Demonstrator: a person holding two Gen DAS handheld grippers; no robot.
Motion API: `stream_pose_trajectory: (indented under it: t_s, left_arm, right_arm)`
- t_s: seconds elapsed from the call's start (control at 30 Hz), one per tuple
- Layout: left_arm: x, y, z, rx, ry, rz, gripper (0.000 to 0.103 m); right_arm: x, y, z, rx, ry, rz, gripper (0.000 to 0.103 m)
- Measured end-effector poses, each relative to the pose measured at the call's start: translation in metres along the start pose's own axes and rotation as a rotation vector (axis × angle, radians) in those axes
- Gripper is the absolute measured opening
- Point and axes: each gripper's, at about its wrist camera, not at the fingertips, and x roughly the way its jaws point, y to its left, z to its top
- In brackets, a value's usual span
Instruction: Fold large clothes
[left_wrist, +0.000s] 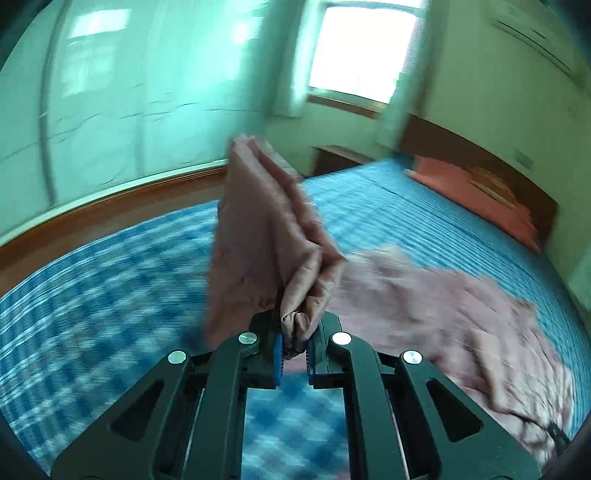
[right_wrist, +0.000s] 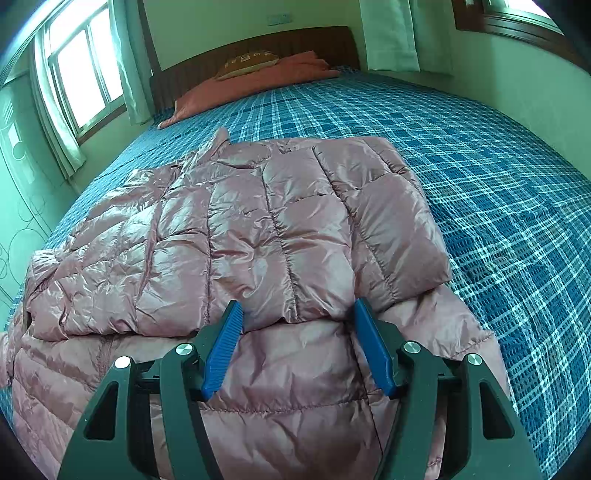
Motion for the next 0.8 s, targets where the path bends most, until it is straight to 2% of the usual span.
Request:
stream_pose_trajectory:
  t_s: [0.13, 0.3, 0.33, 0.47, 0.6, 0.7, 0.73, 0.77, 0.8]
  left_arm:
    - [-0.002, -0.067, -0.010, 0.138, 0.009, -0.098, 0.008]
    - [0.011, -0.161, -0.036, 0.290, 0.047, -0.186, 0.008]
    - [0.013, -0.170, -0.038, 0.308, 0.054, -0.198, 0.008]
    - [0.015, -0.239, -0.071, 0.408, 0.077, -0.248, 0.008]
    - [0.018, -0.289, -0.109, 0.491, 0.112, -0.276, 0.008]
    - [0.021, -0.308, -0.132, 0.529, 0.152, -0.293, 0.009]
    - [0.022, -0.314, -0.138, 0.543, 0.170, -0.302, 0.010]
    - [0.022, -0.318, -0.141, 0.553, 0.177, -0.302, 0.017]
    - [0.020, -0.320, -0.144, 0.560, 0.181, -0.309, 0.032]
  right_arm:
    - [-0.001, -0.005, 0.001, 0.017, -0.001, 0.016, 0.062]
    - [0.000, -0.009, 0.001, 0.027, -0.001, 0.029, 0.062]
    - [0.000, -0.011, 0.002, 0.029, 0.000, 0.031, 0.062]
    - [0.000, -0.014, 0.002, 0.042, -0.002, 0.048, 0.062]
    - [0.000, -0.015, 0.001, 0.054, -0.002, 0.060, 0.062]
    - [0.000, -0.015, 0.001, 0.054, -0.002, 0.060, 0.062]
    - [0.000, -0.015, 0.001, 0.054, -0.002, 0.060, 0.062]
    - [0.000, -0.015, 0.001, 0.053, -0.001, 0.059, 0.062]
    - [0.000, -0.015, 0.001, 0.053, -0.001, 0.060, 0.062]
